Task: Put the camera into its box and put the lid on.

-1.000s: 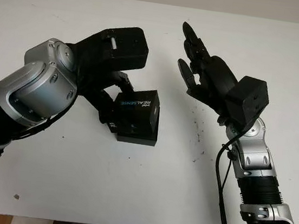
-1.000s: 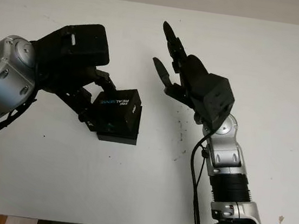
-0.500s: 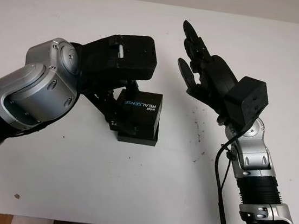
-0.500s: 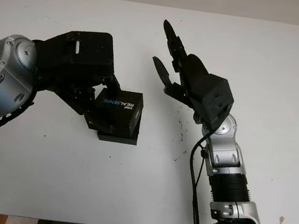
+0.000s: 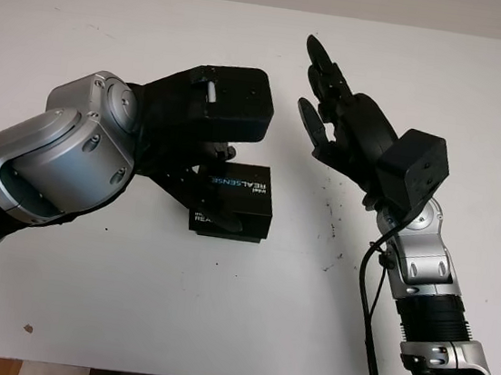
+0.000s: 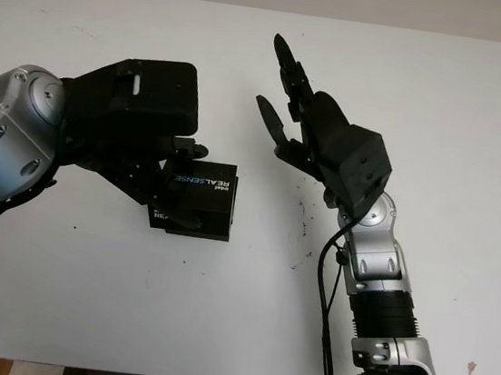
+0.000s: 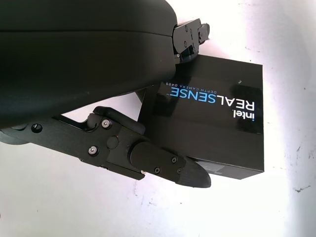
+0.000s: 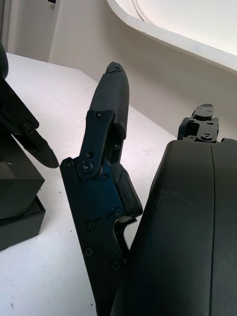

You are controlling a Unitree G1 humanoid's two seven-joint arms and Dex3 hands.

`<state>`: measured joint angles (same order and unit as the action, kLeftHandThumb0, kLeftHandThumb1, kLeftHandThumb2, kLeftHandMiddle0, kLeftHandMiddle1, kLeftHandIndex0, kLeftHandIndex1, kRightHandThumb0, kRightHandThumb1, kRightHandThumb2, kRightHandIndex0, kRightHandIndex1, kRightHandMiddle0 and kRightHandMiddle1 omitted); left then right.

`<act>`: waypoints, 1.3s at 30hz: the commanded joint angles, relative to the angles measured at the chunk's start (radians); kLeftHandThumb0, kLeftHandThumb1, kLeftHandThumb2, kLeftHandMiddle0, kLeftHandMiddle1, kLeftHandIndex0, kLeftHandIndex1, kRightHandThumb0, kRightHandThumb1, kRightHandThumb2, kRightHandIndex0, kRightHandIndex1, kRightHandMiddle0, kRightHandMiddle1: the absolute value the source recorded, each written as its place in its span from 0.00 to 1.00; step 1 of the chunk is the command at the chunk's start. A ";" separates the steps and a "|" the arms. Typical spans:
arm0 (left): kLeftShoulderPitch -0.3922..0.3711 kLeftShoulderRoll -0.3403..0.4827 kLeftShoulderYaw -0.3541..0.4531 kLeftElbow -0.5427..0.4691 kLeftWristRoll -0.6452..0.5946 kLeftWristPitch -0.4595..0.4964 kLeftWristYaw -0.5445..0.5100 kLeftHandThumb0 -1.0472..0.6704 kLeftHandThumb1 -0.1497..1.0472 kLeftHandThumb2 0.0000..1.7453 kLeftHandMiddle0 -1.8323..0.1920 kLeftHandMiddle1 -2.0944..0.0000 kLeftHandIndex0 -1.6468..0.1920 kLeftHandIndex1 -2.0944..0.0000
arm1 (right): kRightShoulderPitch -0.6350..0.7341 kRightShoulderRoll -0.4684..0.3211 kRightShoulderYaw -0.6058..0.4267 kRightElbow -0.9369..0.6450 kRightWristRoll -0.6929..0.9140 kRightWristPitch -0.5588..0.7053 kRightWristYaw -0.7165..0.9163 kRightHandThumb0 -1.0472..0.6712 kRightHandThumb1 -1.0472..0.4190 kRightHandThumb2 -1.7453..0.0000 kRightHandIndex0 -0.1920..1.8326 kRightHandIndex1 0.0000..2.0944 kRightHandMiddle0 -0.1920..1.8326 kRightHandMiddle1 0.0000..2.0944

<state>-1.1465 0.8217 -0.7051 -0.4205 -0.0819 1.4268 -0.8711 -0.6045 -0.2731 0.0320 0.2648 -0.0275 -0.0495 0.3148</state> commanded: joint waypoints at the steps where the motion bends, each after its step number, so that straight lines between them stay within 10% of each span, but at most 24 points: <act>1: -0.024 -0.002 -0.009 -0.028 -0.021 0.005 0.005 0.28 1.00 0.08 1.00 0.38 0.99 1.00 | -0.009 0.002 0.001 0.001 0.001 -0.011 0.002 0.14 0.00 0.65 0.05 0.03 0.06 0.03; 7: -0.006 0.015 0.009 -0.019 -0.034 -0.056 0.020 0.29 1.00 0.09 1.00 0.48 1.00 1.00 | -0.009 0.002 0.001 0.000 0.000 -0.006 0.002 0.15 0.00 0.65 0.05 0.03 0.06 0.03; 10: 0.028 0.029 0.024 -0.023 -0.018 -0.136 0.039 0.30 1.00 0.09 1.00 0.23 1.00 1.00 | -0.009 0.005 0.000 0.001 0.006 -0.002 0.005 0.15 0.00 0.65 0.04 0.02 0.06 0.03; 12: 0.075 0.052 0.036 -0.035 0.021 -0.255 0.058 0.32 1.00 0.08 1.00 0.67 1.00 1.00 | -0.009 0.007 -0.001 0.001 0.008 0.000 0.005 0.15 0.00 0.66 0.04 0.02 0.06 0.03; 14: 0.101 0.088 0.023 -0.043 0.072 -0.377 0.046 0.33 1.00 0.09 1.00 0.91 1.00 1.00 | -0.008 0.008 -0.001 -0.003 0.006 0.004 0.000 0.15 0.00 0.66 0.05 0.03 0.06 0.03; 21: 0.188 0.129 0.033 -0.035 0.258 -0.678 -0.027 0.33 1.00 0.10 1.00 1.00 1.00 1.00 | -0.008 0.006 -0.004 -0.001 0.010 0.004 0.007 0.14 0.00 0.67 0.05 0.03 0.06 0.03; 39: 0.224 0.014 0.116 -0.032 0.339 -0.528 -0.143 0.32 1.00 0.09 1.00 1.00 1.00 1.00 | -0.009 0.009 -0.004 0.008 0.006 -0.008 0.005 0.15 0.00 0.66 0.05 0.03 0.06 0.03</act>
<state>-0.9117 0.8416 -0.6062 -0.4376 0.2527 0.9035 -1.0115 -0.6052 -0.2645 0.0309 0.2691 -0.0227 -0.0507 0.3226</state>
